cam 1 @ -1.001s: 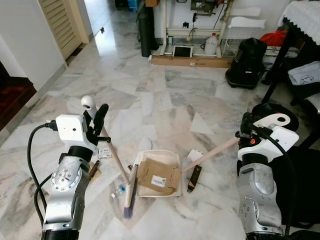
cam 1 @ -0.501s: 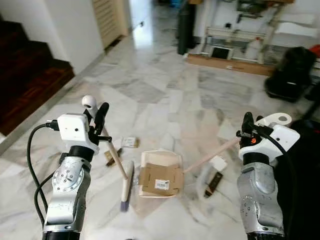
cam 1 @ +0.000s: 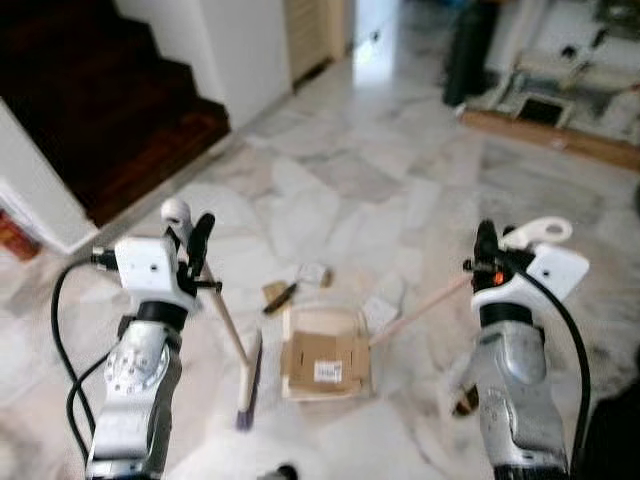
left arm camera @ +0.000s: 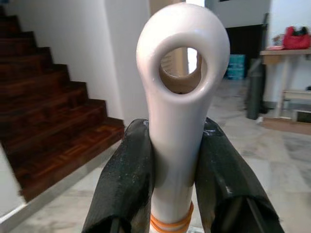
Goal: Sweep floor
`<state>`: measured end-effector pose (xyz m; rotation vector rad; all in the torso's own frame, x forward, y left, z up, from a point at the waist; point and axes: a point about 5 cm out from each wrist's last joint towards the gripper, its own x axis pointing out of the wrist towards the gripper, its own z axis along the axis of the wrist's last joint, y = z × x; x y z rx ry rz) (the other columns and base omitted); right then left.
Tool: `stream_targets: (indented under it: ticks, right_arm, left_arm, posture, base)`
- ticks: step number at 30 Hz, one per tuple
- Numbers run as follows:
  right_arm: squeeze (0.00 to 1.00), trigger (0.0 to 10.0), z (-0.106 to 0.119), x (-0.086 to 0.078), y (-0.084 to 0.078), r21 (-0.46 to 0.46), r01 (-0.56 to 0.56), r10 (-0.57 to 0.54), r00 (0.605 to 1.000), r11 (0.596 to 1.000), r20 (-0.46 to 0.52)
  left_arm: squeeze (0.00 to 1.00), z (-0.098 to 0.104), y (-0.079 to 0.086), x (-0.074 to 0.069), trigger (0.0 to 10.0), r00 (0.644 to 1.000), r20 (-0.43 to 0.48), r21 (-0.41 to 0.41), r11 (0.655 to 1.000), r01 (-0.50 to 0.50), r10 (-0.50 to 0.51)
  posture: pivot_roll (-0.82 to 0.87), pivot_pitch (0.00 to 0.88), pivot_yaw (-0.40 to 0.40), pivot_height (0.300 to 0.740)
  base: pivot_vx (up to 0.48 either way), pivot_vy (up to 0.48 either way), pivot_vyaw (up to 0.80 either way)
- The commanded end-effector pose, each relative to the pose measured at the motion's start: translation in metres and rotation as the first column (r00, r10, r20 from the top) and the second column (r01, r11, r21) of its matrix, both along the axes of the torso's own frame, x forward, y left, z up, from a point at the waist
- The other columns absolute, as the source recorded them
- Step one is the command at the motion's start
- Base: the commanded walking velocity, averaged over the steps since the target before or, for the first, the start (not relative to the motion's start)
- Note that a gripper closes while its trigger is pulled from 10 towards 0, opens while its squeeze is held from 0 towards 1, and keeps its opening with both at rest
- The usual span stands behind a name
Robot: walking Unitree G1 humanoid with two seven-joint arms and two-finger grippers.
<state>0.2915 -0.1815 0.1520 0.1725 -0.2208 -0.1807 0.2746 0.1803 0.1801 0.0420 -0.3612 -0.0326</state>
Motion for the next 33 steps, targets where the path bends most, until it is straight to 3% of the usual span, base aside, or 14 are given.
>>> stream_targets:
  ticks: [1, 28, 33]
  right_arm:
    - [0.0, 10.0, 0.0162, -0.001, 0.0072, -0.007, -0.026, 0.027, 0.997, 1.0, 0.075]
    - [0.0, 10.0, 0.0181, -0.0034, 0.011, -0.026, -0.062, 0.064, 0.995, 0.998, 0.08]
    - [0.0, 10.0, 0.0176, -0.0033, 0.0064, 0.027, -0.044, 0.041, 0.995, 0.999, 0.087]
  left_arm:
    - [0.0, 0.0094, 0.002, -0.0033, 10.0, 0.999, 0.042, 0.004, 1.0, -0.014, 0.014]
    - [0.0, 0.0056, -0.0018, -0.0054, 10.0, 0.999, 0.019, -0.024, 0.999, -0.032, 0.032]
    - [0.0, 0.0042, -0.0028, -0.0048, 10.0, 0.999, 0.01, -0.036, 0.999, -0.03, 0.031]
  posture:
    - [-0.03, 0.107, 0.045, 0.74]
    - [-0.04, 0.088, 0.042, 0.74]
    - [-0.04, 0.076, 0.043, 0.74]
  base:
    - [0.0, 0.0, 0.79]
    - [0.0, 0.0, 0.79]
    - [0.0, 0.0, 0.0]
